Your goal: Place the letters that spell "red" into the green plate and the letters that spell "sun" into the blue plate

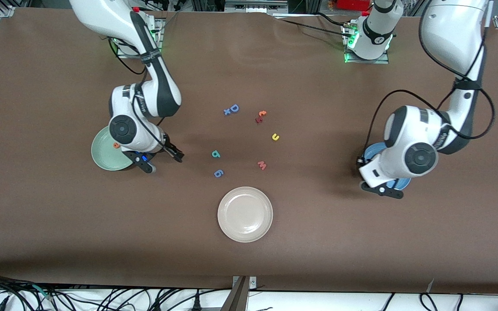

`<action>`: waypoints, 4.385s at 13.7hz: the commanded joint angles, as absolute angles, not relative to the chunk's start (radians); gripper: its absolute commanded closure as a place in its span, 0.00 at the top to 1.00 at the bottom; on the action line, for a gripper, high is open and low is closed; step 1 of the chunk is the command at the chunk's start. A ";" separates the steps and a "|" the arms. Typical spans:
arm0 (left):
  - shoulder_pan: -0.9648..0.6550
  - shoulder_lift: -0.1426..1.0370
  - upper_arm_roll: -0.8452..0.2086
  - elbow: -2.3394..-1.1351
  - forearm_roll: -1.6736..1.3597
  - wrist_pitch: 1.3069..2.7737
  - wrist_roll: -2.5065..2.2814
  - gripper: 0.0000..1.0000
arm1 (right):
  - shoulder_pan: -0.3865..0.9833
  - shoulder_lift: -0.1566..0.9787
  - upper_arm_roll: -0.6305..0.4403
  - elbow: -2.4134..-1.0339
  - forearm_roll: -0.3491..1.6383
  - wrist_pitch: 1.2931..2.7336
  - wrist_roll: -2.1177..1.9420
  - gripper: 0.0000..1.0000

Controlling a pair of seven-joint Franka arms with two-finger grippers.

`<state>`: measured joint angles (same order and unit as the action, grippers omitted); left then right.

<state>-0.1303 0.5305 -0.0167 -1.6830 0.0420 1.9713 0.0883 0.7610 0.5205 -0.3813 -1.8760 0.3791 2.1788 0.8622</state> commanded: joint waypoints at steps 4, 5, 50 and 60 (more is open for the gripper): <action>-0.031 0.532 -0.028 -1.695 0.117 1.973 0.233 0.20 | 0.868 0.664 -0.391 -1.767 0.436 2.299 0.980 0.98; -0.009 0.546 -0.028 -1.694 0.117 1.986 0.268 0.20 | 0.873 0.670 -0.382 -1.760 0.437 2.301 0.995 0.98; -0.368 0.558 -0.271 -1.887 0.083 2.396 -0.848 1.00 | 0.868 0.552 -0.641 -1.730 0.428 1.823 0.631 0.24; -0.420 0.561 -0.270 -1.988 0.084 2.531 -0.900 1.00 | 0.766 0.604 -0.871 -1.991 0.434 1.972 -0.056 0.24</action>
<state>-0.4147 0.5752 -0.2760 -1.9567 0.0826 2.4983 -0.8860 0.7776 0.5886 -0.8679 -1.9446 0.4182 1.9090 0.0247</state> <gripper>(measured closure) 0.000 0.630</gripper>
